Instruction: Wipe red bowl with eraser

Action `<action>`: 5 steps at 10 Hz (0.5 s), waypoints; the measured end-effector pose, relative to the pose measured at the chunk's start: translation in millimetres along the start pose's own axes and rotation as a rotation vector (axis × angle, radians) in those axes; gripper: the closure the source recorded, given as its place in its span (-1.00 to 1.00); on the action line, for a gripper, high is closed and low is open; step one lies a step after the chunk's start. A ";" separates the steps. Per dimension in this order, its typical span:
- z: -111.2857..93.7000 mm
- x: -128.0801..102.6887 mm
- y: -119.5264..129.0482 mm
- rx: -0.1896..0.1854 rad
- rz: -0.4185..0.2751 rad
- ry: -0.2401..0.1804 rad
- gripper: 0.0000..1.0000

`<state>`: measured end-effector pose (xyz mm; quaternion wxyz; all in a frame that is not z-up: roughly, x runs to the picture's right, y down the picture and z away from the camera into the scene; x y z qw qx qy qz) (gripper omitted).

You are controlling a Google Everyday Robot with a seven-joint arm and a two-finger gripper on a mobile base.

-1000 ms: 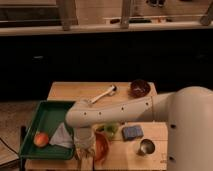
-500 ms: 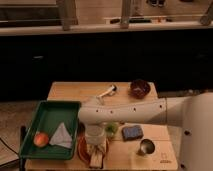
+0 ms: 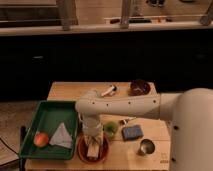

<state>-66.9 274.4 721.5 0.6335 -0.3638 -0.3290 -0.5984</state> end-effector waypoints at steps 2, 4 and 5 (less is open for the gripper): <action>-0.3 -6.0 -22.8 -0.002 -0.062 0.004 1.00; 3.7 -25.4 -38.9 -0.008 -0.137 0.004 1.00; 6.7 -35.8 -39.4 -0.016 -0.162 0.002 1.00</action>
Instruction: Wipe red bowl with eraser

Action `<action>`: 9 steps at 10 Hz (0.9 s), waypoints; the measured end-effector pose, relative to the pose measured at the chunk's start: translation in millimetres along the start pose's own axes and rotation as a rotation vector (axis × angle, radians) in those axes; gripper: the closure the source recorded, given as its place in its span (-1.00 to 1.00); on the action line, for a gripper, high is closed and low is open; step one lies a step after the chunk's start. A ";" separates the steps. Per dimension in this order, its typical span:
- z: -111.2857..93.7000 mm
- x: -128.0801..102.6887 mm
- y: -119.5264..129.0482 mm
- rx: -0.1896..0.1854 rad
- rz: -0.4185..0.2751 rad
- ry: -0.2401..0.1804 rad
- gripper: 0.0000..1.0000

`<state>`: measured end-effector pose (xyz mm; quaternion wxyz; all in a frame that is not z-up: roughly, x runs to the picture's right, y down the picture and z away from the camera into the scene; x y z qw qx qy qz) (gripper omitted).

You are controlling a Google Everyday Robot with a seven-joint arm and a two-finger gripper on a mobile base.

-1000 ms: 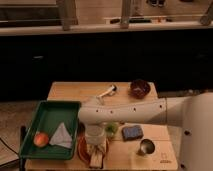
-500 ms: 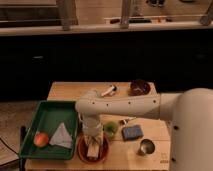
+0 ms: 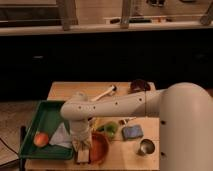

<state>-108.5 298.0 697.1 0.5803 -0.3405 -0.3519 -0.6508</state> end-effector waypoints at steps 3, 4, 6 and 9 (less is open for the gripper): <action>11.3 -18.1 16.9 -0.023 0.004 -0.022 1.00; 12.8 -17.3 32.4 -0.024 0.037 -0.026 1.00; 10.5 -13.2 51.9 -0.020 0.095 -0.020 1.00; -2.6 9.0 62.1 0.004 0.153 0.006 1.00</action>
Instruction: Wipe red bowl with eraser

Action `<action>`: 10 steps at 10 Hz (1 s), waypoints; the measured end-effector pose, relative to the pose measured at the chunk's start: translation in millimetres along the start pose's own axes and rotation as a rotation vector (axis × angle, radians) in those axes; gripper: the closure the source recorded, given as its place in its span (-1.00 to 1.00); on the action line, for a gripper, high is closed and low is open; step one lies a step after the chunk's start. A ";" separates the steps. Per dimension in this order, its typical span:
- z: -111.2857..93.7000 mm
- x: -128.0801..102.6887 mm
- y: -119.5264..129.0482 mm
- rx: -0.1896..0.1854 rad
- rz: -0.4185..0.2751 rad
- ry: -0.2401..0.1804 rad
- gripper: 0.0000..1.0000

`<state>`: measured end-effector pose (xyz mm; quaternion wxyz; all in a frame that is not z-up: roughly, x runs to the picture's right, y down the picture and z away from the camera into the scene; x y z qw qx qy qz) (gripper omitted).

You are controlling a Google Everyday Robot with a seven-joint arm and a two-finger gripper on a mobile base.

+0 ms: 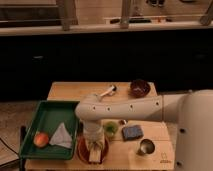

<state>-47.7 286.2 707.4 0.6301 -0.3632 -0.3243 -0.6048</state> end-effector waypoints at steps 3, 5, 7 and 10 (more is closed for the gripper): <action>-7.8 13.5 -16.7 0.019 -0.021 0.011 1.00; -12.5 13.0 -25.5 0.029 -0.045 0.017 1.00; -15.6 12.1 -25.5 0.041 -0.052 0.019 1.00; -21.0 10.7 -19.2 0.059 -0.051 0.024 1.00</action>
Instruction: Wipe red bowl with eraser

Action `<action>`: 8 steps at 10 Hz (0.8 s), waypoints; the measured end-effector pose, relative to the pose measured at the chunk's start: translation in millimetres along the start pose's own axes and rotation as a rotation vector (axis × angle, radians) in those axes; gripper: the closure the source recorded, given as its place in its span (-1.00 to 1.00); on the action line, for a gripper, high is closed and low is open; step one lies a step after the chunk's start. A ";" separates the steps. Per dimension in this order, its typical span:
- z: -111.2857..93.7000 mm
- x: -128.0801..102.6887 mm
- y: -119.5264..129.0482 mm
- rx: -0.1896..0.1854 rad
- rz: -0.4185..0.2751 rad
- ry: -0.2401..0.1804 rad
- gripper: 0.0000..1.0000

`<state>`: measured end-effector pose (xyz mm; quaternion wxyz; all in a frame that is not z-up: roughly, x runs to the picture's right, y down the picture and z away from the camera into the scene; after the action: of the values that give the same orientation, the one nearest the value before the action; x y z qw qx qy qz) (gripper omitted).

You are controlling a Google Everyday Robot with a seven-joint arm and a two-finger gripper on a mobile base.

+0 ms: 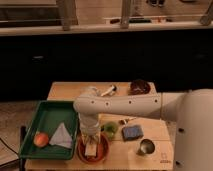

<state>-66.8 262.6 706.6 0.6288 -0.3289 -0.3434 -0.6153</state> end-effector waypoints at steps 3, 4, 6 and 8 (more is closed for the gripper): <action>-3.6 1.0 4.1 0.005 0.002 0.002 1.00; -6.0 1.4 3.6 0.003 -0.001 0.004 1.00; -11.1 2.2 2.9 -0.002 -0.005 0.008 1.00; -13.8 2.7 2.6 -0.004 -0.008 0.011 1.00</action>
<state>-63.8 249.7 701.3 0.6276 -0.3253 -0.3398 -0.6203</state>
